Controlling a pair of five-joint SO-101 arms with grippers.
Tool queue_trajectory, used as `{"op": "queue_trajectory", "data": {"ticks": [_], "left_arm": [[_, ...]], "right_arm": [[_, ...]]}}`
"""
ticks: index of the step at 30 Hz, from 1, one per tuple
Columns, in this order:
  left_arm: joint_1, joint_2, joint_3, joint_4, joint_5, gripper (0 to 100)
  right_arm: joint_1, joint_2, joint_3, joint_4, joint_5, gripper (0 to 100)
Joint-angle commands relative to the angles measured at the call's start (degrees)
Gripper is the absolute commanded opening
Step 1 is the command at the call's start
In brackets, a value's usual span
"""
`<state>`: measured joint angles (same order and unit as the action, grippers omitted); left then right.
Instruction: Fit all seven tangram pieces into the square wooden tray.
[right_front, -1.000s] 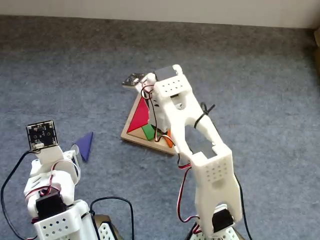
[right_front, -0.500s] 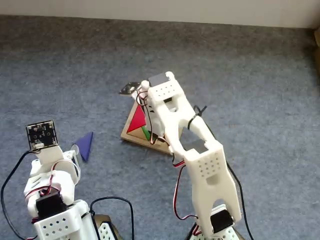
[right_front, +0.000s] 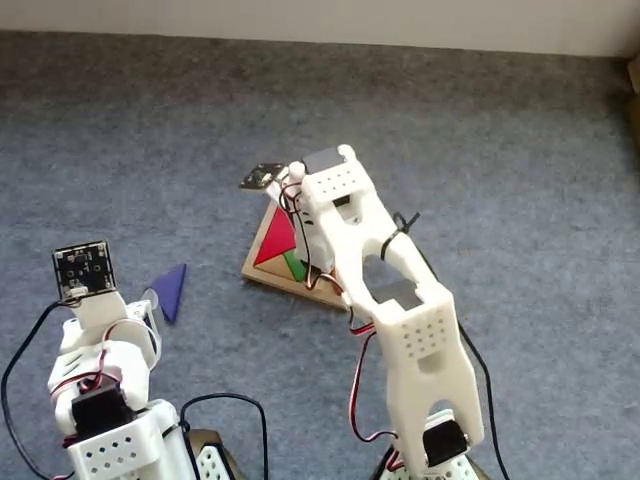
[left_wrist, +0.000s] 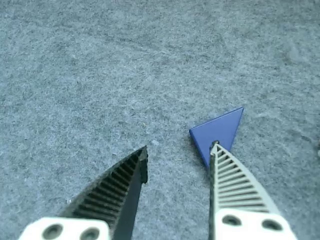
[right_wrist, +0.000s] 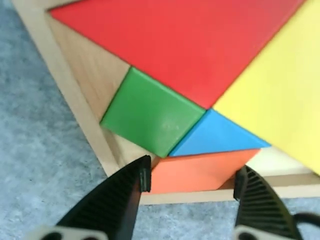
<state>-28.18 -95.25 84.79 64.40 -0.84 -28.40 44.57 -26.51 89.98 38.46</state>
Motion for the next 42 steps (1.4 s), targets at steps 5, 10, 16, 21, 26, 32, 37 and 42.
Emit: {"op": "queue_trajectory", "data": {"ticks": [5, 10, 16, 21, 26, 32, 37, 42], "left_arm": [[-0.57, -0.48, -0.66, -1.05, -0.44, 21], [-0.57, -0.48, -0.66, -1.05, -0.44, 21], [-0.57, -0.48, -0.66, -1.05, -0.44, 21], [-0.57, -0.48, -0.66, -1.05, -0.44, 21], [-0.57, -0.48, -0.66, -1.05, -0.44, 21], [-0.57, -0.48, -0.66, -1.05, -0.44, 21], [-0.57, -0.48, -0.66, -1.05, -0.44, 21], [-0.48, -0.48, -0.66, -1.05, -0.44, 21]], "right_arm": [[1.45, 1.10, 2.15, -4.62, 1.32, 19.3], [1.98, 1.10, 2.15, -3.47, 1.41, 7.8], [2.15, -2.68, -4.35, 2.59, 1.49, 4.0], [1.54, -7.43, -7.60, 8.31, 1.49, 3.9], [0.13, -13.49, -7.69, 10.59, 1.41, 3.8], [-0.04, -19.47, -7.52, 10.59, 1.41, 3.8], [0.31, -23.78, -7.52, 10.77, 1.14, 3.7], [1.89, -33.27, -7.25, 10.86, 0.18, 3.7]]}}
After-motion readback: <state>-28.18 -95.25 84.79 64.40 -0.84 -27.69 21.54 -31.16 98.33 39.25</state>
